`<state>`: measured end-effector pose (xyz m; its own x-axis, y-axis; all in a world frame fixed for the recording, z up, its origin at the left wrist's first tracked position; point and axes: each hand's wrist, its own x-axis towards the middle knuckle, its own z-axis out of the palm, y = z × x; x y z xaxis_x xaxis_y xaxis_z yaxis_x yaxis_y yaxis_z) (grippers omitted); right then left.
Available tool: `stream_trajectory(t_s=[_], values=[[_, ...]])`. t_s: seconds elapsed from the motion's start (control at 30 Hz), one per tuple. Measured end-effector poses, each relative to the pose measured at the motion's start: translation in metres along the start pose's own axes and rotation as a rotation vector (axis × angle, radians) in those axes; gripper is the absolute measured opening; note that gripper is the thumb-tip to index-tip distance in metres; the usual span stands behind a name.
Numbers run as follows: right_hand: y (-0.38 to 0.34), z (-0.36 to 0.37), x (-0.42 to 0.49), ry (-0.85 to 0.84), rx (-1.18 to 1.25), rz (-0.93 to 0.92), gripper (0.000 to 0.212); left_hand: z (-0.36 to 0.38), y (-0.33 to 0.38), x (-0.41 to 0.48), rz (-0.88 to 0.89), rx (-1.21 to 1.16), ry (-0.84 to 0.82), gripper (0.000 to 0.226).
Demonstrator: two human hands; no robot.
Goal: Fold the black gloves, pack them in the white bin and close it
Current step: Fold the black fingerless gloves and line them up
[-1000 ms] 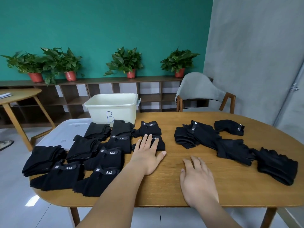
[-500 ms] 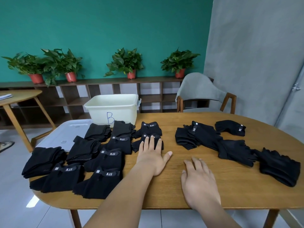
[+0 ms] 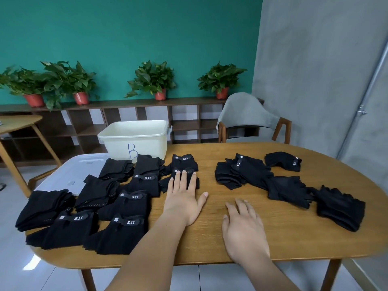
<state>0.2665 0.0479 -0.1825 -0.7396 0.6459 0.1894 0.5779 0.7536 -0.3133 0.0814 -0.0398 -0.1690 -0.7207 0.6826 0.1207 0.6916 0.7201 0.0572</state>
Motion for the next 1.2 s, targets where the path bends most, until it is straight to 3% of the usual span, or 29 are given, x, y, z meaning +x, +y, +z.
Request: stream_trajectory(t_s=[0.17, 0.5, 0.63, 0.77, 0.93, 1.1, 1.2], values=[[0.001, -0.002, 0.001, 0.051, 0.086, 0.013, 0.051, 0.003, 0.006, -0.022, 0.082, -0.029, 0.143, 0.078], [0.012, -0.009, 0.001, 0.239, 0.424, 0.119, 0.046, 0.002, 0.050, -0.089, 0.142, -0.226, 0.004, 0.067], [0.017, -0.017, 0.004, 0.257, 0.529, 0.195, 0.051, 0.001, 0.052, -0.100, 0.191, -0.174, 0.046, 0.067], [0.044, -0.026, 0.015, 0.277, 0.139, 0.165, 0.061, -0.001, 0.055, -0.103, 0.256, -0.139, 0.095, 0.065], [0.083, -0.030, 0.025, 0.028, -0.111, 0.247, 0.075, -0.002, 0.055, -0.103, 0.266, -0.163, 0.095, 0.064], [0.075, -0.025, 0.016, 0.228, -0.224, 0.231, 0.070, -0.002, 0.056, -0.103, 0.271, -0.170, 0.090, 0.063], [0.075, -0.027, 0.012, 0.252, -0.229, 0.252, 0.059, -0.003, 0.056, -0.104, 0.274, -0.174, 0.097, 0.063]])
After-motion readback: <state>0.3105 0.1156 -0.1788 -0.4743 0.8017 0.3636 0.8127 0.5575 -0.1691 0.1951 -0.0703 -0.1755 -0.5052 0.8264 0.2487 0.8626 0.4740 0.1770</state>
